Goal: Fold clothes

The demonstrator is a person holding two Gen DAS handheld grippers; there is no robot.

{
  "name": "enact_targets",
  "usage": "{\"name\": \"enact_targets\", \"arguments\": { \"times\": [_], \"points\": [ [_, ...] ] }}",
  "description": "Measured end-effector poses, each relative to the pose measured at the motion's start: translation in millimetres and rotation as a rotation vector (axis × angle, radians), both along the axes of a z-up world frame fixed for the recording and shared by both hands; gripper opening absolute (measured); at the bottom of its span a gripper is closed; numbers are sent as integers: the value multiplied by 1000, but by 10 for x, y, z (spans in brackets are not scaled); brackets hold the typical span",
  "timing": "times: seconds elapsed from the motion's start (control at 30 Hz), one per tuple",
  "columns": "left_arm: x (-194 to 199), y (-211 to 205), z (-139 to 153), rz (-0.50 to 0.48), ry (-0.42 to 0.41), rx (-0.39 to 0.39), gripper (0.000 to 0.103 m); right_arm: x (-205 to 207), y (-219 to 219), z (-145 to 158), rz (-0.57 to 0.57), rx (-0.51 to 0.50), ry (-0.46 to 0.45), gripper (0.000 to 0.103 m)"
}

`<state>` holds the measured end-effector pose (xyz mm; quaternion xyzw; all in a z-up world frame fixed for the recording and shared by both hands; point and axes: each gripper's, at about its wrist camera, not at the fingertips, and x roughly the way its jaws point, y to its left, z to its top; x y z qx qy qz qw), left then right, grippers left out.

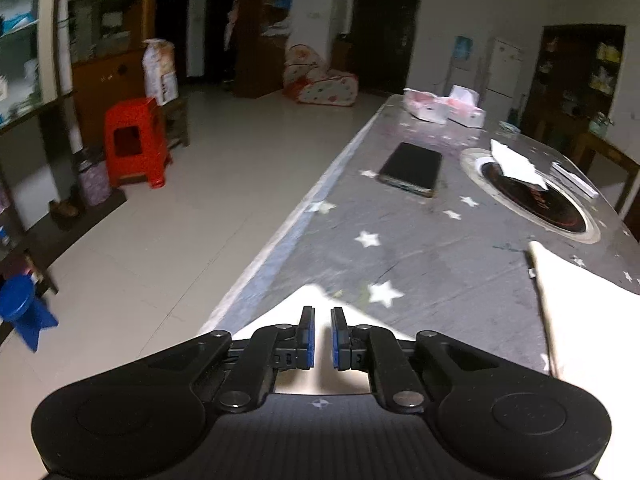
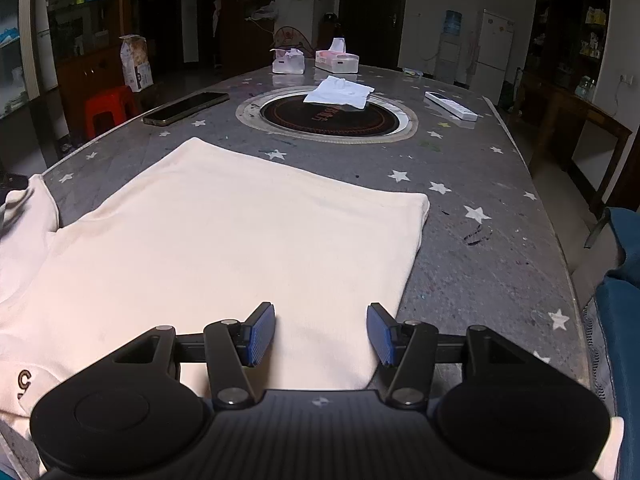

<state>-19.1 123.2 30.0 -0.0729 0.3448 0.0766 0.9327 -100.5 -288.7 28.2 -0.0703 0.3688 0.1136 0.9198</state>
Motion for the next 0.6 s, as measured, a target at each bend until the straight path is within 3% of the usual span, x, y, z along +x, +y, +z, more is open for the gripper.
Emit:
{"name": "enact_targets", "arguments": {
  "times": [0.2, 0.33, 0.5, 0.6],
  "points": [
    [209, -16, -92, 12, 46, 21, 11, 84, -46, -19, -4, 3, 13, 52],
    [224, -98, 2, -2, 50, -26, 13, 181, -131, -13, -25, 8, 15, 53],
    [236, -516, 163, -166, 21, -92, 25, 387, -283, 17, -65, 25, 20, 49],
    [337, -860, 195, -275, 21, -83, 27, 543, -360, 24, -86, 31, 26, 44]
  ]
}}
